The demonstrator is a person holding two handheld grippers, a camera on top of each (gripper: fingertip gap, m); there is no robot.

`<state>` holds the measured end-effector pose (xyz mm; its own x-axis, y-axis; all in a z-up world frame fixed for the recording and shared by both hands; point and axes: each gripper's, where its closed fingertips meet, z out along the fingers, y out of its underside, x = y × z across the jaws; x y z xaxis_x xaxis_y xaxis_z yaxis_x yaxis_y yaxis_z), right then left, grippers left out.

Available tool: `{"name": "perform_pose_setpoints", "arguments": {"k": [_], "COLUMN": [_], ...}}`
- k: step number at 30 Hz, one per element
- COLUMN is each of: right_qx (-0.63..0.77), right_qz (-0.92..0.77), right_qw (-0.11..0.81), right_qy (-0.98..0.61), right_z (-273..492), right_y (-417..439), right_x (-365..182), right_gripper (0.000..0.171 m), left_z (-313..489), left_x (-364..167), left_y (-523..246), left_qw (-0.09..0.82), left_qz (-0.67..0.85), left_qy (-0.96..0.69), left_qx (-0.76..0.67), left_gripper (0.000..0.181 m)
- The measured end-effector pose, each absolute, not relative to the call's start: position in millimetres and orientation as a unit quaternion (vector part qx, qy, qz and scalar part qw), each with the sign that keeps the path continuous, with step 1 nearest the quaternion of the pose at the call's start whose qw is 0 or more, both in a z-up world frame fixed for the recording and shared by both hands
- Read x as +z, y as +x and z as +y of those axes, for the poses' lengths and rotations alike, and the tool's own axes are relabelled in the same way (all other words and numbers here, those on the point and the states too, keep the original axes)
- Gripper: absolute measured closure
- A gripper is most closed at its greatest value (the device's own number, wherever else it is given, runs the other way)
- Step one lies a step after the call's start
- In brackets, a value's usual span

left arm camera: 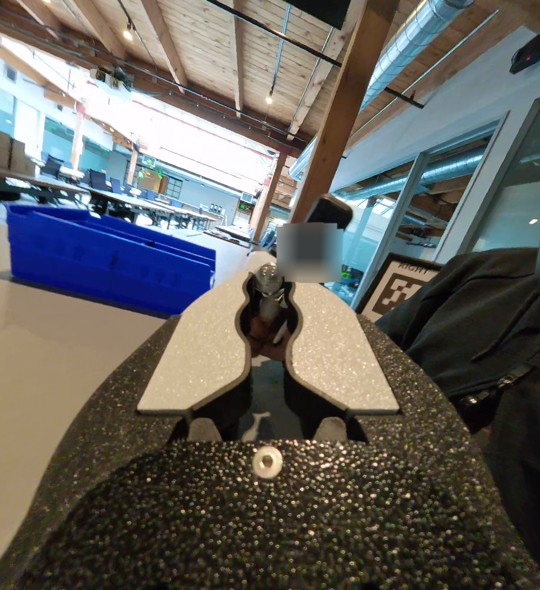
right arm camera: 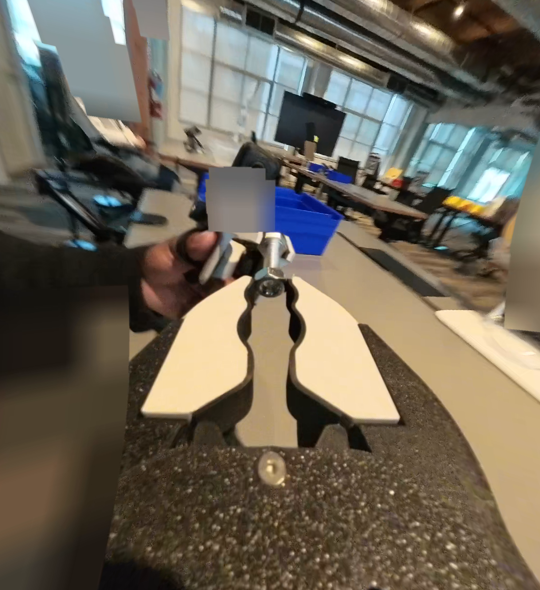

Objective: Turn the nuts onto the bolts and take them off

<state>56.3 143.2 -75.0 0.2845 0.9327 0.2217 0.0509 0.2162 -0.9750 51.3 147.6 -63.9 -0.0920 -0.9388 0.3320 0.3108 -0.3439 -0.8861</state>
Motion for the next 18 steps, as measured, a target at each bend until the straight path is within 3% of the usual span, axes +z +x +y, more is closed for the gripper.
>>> {"name": "perform_pose_setpoints", "arguments": {"k": [5,7,10,14,18], "right_qx": [0.088,0.039,0.077,0.18,0.338], "right_qz": [-0.563,-0.569,-0.554,-0.521,-0.466], "right_qw": [0.689,0.7,0.705,0.687,0.637], "right_qy": [-0.448,-0.43,-0.436,-0.473,-0.513], "right_z": [148.5,147.8,143.7,141.1,138.4], "right_y": [59.6,58.7,55.6,51.4,47.3], "right_x": [-82.6,-82.1,-78.2,-74.1,-69.2], "right_gripper": [0.152,0.152,0.152,0.129,0.126], "left_z": [151.9,151.7,149.1,148.8,145.6], "left_x": [-73.6,-72.8,-67.2,-57.8,-52.2], "left_y": [52.3,51.3,48.6,42.1,41.5], "left_qw": [0.387,0.378,0.386,0.416,0.471], "left_qz": [0.281,0.274,0.276,0.276,0.306], "left_qy": [-0.489,-0.484,-0.467,-0.446,-0.444], "left_qx": [-0.73,-0.74,-0.746,-0.743,-0.698], "left_gripper": [0.165,0.165,0.164,0.165,0.165]}}
